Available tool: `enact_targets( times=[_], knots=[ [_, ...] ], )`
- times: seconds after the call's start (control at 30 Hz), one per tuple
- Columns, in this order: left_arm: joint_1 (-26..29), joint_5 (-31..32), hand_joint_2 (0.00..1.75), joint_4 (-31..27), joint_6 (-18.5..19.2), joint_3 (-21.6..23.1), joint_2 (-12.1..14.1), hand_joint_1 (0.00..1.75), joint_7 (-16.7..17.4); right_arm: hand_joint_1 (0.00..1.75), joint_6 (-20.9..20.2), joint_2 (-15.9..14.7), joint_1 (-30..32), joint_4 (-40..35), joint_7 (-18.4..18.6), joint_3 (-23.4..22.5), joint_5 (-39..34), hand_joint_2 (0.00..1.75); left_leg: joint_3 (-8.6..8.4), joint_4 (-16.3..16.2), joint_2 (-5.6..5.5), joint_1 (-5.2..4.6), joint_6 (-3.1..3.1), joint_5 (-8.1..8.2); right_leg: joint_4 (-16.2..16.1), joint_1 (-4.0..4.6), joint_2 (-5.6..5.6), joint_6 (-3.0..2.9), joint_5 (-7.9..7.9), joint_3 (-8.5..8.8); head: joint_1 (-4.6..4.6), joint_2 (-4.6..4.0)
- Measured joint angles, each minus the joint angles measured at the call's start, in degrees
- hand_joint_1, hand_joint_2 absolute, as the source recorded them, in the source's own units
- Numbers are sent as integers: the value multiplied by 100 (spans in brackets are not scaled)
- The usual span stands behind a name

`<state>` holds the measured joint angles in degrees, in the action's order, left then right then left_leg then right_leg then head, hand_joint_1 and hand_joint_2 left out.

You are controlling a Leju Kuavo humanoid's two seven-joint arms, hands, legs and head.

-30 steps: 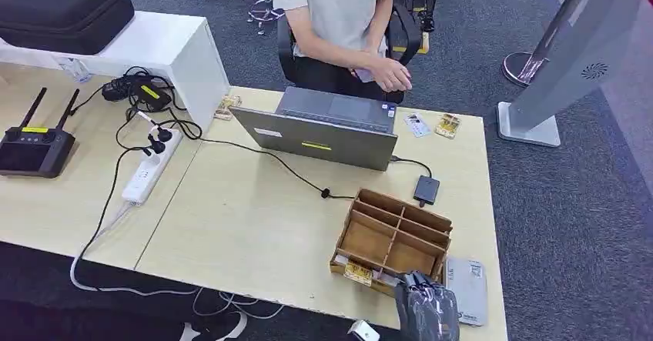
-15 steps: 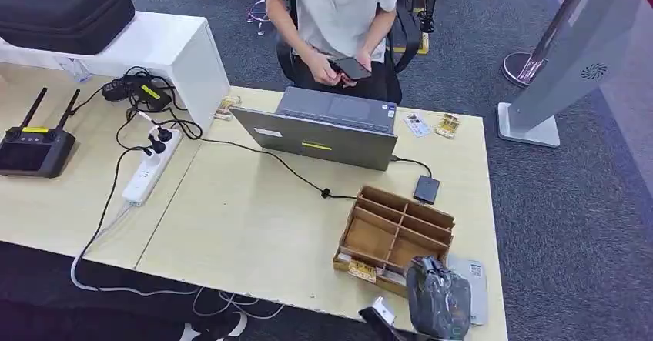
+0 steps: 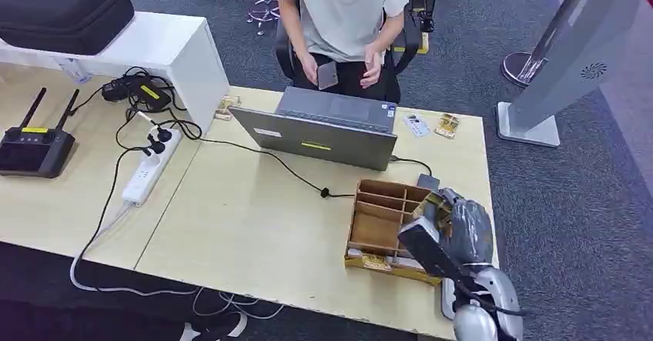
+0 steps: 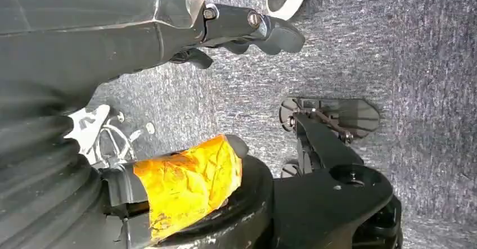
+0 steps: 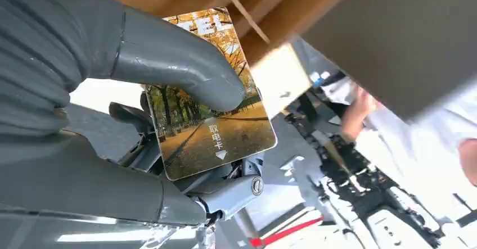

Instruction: Pass the card to the sensor for recognition and then transmit it.

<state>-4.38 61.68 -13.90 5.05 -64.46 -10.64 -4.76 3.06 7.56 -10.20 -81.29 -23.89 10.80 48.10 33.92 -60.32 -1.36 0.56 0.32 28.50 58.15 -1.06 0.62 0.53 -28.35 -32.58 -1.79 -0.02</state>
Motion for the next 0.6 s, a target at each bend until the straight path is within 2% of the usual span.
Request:
enact_targets(
  times=[0.07, 0.17, 0.27, 0.43, 0.6],
  knots=[
    [-1, 67, 175, 2, 41, 0, 22, 0, 0, 175, -61, 15, -476, 100, 202, -74, -16, 175, -1, 0, 1, 0, -1, -3, 2, -1, 3, 3, 3, -1, -2, 0],
    [-5, 192, 175, 2, 57, 13, 48, 0, -2, 175, 77, 39, -1273, 374, 534, -177, 256, 175, -3, -1, 0, 0, 1, -9, 2, -1, 3, 2, 6, -1, -4, 0],
    [-2, 227, 175, 0, 61, 28, 63, 0, -9, 175, 154, 42, -1834, 606, 660, -280, 396, 175, -2, -1, -4, 0, 1, -9, 2, 0, -1, 2, 6, 0, -2, 0],
    [-6, 330, 175, 2, 162, 48, 83, 0, -77, 175, 652, 42, -2709, 1200, 1233, -466, 1297, 175, 0, -1, -1, -1, 1, -8, 2, -1, 3, 2, 6, -3, -2, 0],
    [-4, 459, 175, 2, 201, 125, 96, 0, -87, 175, 857, 42, -3743, 2009, 1712, -780, 2012, 175, 0, -1, -3, -1, 1, -8, 2, -1, 1, 2, 6, -2, -2, 0]
  ],
)
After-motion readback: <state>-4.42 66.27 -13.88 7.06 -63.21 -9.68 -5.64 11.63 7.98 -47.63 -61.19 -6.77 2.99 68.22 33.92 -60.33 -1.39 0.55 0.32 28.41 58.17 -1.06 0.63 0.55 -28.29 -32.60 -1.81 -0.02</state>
